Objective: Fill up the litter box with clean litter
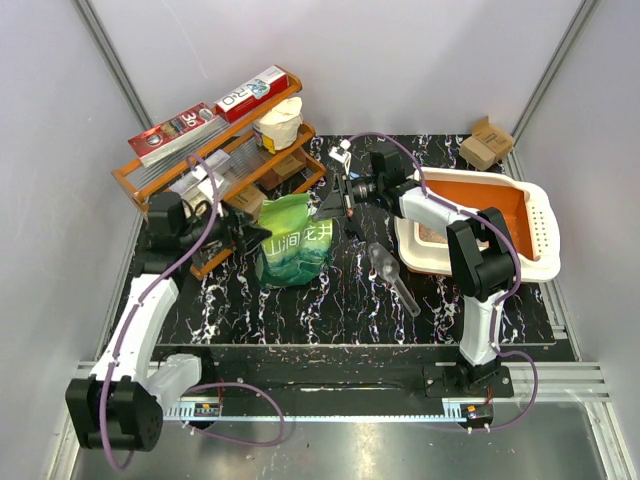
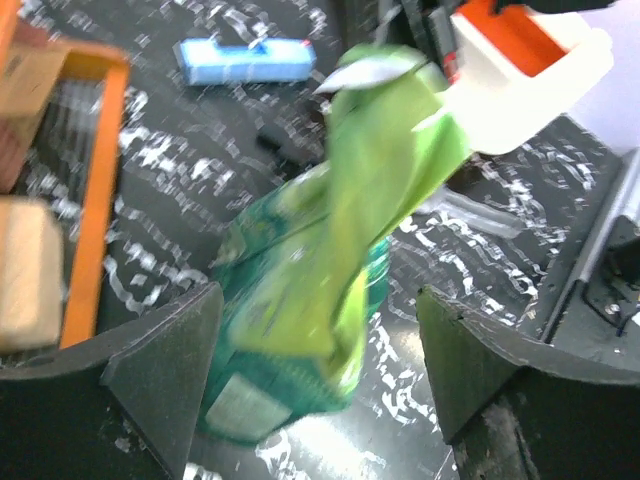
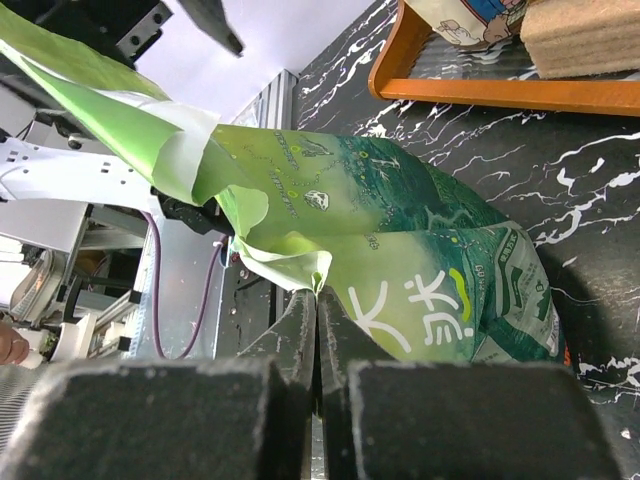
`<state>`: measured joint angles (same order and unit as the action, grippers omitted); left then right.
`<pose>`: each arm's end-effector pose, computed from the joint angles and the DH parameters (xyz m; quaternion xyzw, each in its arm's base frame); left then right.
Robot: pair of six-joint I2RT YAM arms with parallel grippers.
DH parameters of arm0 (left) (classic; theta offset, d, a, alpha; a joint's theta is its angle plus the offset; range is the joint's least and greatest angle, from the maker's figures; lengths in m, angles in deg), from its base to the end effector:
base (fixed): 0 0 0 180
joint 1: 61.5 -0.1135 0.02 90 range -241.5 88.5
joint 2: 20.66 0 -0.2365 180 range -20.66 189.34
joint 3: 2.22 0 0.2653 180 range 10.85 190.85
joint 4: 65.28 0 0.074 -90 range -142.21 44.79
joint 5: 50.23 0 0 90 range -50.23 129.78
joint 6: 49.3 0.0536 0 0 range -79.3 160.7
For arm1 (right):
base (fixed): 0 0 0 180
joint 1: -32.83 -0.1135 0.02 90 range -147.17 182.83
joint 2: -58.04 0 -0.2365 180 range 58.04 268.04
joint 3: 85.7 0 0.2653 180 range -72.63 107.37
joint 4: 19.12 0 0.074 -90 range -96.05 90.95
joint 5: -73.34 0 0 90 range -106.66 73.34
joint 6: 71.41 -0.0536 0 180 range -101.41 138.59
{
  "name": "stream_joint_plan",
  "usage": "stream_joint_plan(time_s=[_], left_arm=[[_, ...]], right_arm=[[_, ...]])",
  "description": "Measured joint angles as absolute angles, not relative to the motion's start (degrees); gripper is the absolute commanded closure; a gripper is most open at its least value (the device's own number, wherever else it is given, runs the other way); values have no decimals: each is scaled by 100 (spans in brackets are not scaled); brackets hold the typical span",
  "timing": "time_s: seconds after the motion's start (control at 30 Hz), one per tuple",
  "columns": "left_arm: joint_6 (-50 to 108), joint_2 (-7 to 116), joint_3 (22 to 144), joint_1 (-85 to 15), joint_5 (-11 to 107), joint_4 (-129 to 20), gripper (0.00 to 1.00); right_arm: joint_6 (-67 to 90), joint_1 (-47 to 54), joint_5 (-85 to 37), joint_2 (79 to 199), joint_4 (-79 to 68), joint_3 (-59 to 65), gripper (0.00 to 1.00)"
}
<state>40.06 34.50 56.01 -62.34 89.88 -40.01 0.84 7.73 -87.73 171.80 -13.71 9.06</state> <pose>0.2507 -0.0375 0.2809 0.2265 0.7549 -0.3506 0.5059 0.3854 0.2365 0.2058 -0.3580 0.6625 0.6158 0.2318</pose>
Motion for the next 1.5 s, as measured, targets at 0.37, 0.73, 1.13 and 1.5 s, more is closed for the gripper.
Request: stream_joint_plan(time_s=[0.37, 0.73, 1.13, 1.5], left_arm=[[3396, 4831, 6640, -5722, 9076, -4945, 64], [2565, 5878, 7304, -5711, 9493, -4951, 100], [1962, 6429, 7477, -5808, 9790, -5767, 37], [1803, 6361, 6932, -5515, 9994, -6525, 39]], right_arm=[[-369, 786, -8660, 17167, -1745, 834, 100], [-642, 1337, -9167, 16976, -1624, 801, 100], [-784, 1627, -9230, 17000, -1216, 911, 100], [-784, 1627, -9217, 17000, -1211, 911, 98]])
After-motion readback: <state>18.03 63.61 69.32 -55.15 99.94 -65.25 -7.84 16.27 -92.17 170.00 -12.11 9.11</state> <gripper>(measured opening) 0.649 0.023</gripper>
